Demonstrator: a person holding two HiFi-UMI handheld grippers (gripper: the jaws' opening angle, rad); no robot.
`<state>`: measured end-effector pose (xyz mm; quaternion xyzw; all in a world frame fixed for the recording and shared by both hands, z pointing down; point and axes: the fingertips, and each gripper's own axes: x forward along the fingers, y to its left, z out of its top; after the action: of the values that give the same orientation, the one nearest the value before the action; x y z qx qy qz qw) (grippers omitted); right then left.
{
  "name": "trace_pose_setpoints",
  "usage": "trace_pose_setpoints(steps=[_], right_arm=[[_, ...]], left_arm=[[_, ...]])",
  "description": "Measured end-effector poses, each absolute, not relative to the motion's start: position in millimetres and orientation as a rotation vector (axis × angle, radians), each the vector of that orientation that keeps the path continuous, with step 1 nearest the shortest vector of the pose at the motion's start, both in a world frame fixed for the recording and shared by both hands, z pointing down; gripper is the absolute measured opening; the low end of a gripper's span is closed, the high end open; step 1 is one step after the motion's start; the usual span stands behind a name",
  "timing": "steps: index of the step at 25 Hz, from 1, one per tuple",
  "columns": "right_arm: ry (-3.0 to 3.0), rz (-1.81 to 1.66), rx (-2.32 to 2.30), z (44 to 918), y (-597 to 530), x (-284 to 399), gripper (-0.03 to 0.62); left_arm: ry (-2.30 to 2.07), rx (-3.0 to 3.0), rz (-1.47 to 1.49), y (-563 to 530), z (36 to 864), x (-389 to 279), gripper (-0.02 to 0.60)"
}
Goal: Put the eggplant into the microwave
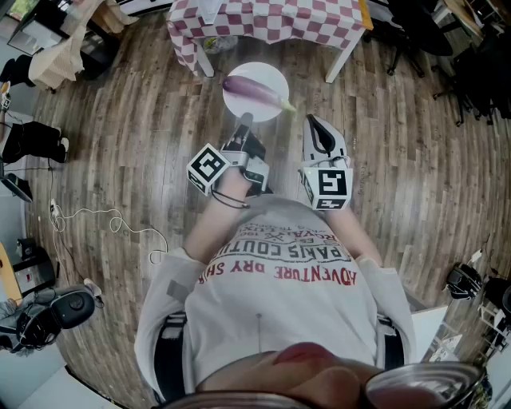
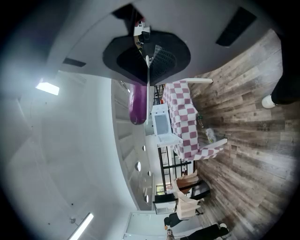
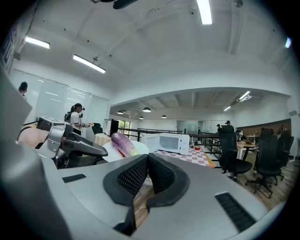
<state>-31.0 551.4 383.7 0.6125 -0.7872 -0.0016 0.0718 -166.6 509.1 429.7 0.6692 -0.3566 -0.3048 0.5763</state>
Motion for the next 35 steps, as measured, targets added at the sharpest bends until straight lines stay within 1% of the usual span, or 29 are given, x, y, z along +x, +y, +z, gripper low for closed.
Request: trace_pose_setpoints(steps=[11, 23, 30, 35], right_arm=[[-2.355, -0.028, 1.822, 386.2, 552.8, -28.5, 0.026], [-2.299, 0.147, 1.976, 411.4, 529.2, 2.3, 0.026], [-2.259, 0.183, 2.010, 423.0, 475.6, 11.3, 0.026], [-2.215, 0.213, 2.007, 435.5, 412.5, 10.4, 0.026]], left_arm=[[-0.846, 1.555, -0.700, 508.6, 437.8, -164.2, 0.034], [-0.866, 1.495, -0.665, 491.6, 462.3, -158.2, 0.034], [-0.850, 1.474, -0.676, 438.1, 469.1, -159.7, 0.034], [-0.832, 1.455, -0.662, 374.1, 475.3, -158.7, 0.035]])
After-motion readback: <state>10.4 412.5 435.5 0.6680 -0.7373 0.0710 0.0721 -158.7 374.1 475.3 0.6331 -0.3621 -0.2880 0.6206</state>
